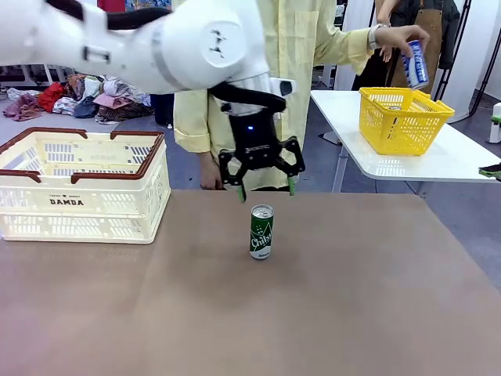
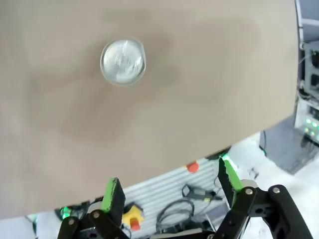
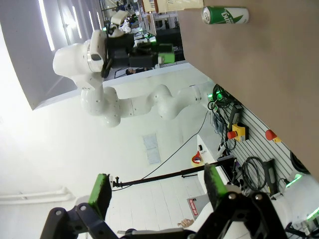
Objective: Place the drinks into the Shopping basket.
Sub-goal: Pick up one drink and place it into the Shopping basket.
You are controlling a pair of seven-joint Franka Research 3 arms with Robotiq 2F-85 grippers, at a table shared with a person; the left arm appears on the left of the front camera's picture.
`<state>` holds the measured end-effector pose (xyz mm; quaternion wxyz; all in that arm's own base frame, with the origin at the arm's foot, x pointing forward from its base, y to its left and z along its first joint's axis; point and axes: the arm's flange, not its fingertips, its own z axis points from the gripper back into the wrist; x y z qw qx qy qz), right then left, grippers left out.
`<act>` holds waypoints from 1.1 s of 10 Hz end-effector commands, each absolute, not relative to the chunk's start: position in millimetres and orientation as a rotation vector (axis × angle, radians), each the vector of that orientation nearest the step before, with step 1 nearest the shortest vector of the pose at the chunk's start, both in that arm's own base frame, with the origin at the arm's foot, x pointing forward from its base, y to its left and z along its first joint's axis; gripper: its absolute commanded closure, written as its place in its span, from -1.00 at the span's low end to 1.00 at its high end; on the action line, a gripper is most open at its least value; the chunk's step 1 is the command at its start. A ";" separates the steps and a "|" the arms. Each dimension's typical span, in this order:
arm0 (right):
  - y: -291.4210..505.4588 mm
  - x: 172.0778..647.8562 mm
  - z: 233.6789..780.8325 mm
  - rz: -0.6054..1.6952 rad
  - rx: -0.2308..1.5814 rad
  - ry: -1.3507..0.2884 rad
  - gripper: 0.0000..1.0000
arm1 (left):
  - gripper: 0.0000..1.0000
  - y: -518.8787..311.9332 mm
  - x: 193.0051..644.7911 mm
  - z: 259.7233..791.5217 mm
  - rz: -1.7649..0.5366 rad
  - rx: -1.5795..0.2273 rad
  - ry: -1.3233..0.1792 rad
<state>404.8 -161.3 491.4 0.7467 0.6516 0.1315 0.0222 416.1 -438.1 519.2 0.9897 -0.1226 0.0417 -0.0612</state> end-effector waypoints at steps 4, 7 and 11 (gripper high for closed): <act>-158.8 407.7 497.3 0.030 1.433 0.293 -1.00 | -1.00 -398.7 472.8 525.3 -0.004 -0.323 -0.022; -158.8 407.7 497.3 0.030 1.433 0.293 -1.00 | -1.00 -319.8 473.1 548.2 -0.051 -0.400 0.042; -158.8 407.7 497.3 0.030 1.433 0.293 -1.00 | -1.00 -123.6 444.9 663.0 -0.311 -0.546 0.234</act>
